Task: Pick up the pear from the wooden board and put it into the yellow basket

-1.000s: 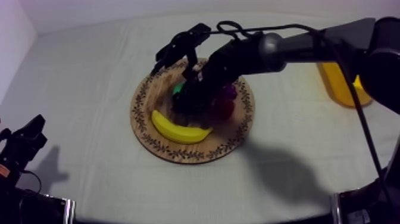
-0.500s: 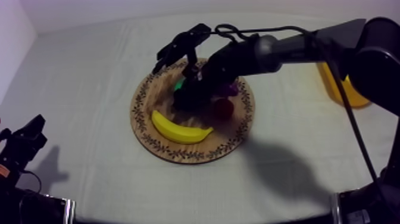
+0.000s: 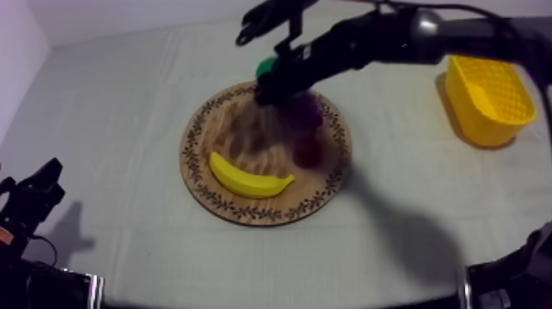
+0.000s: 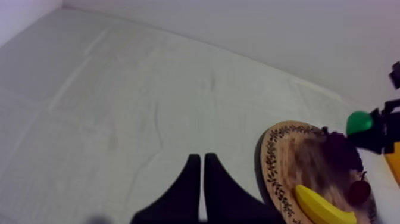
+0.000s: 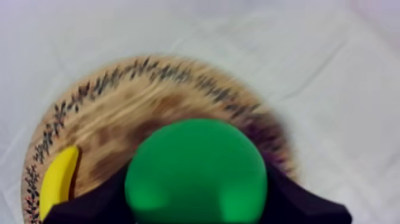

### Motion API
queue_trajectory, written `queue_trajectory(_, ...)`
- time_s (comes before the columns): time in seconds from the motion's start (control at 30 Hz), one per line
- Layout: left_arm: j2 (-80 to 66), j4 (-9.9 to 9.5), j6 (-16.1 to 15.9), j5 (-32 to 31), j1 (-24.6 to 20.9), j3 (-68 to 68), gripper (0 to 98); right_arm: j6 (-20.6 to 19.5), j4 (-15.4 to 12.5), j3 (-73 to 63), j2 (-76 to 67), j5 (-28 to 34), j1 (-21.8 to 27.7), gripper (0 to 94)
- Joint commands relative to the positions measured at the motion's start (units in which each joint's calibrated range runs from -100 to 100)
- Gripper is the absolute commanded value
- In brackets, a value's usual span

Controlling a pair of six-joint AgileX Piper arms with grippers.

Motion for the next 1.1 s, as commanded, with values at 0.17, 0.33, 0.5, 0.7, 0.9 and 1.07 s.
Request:
queue_trajectory(0.17, 0.0, -0.02, 0.0, 0.0, 0.0, 0.0, 0.1, 1.3, -0.4, 1.1, -15.1, -0.5, 6.5, 34.9)
queue_trajectory(0.33, 0.0, -0.02, 0.0, 0.0, 0.0, 0.0, 0.1, 0.7, 0.5, 1.6, -21.3, -1.3, 13.1, 34.3)
queue_trajectory(0.5, 0.0, -0.02, 0.0, 0.0, 0.0, 0.0, 0.1, -1.0, 1.8, 2.2, -24.9, -2.8, 20.9, 34.1)
queue_trajectory(0.7, 0.0, -0.02, 0.0, 0.0, 0.0, 0.0, 0.1, -0.3, -1.3, 2.7, -27.4, -2.6, 30.2, 32.7)
queue_trajectory(0.9, 0.0, -0.02, 0.0, 0.0, 0.0, 0.0, 0.1, -3.0, -0.5, 4.6, -27.4, 3.0, 36.9, 32.6)
queue_trajectory(1.07, 0.0, -0.02, 0.0, 0.0, 0.0, 0.0, 0.1, -6.4, 2.2, 6.9, -24.9, 8.3, 39.3, 33.1)
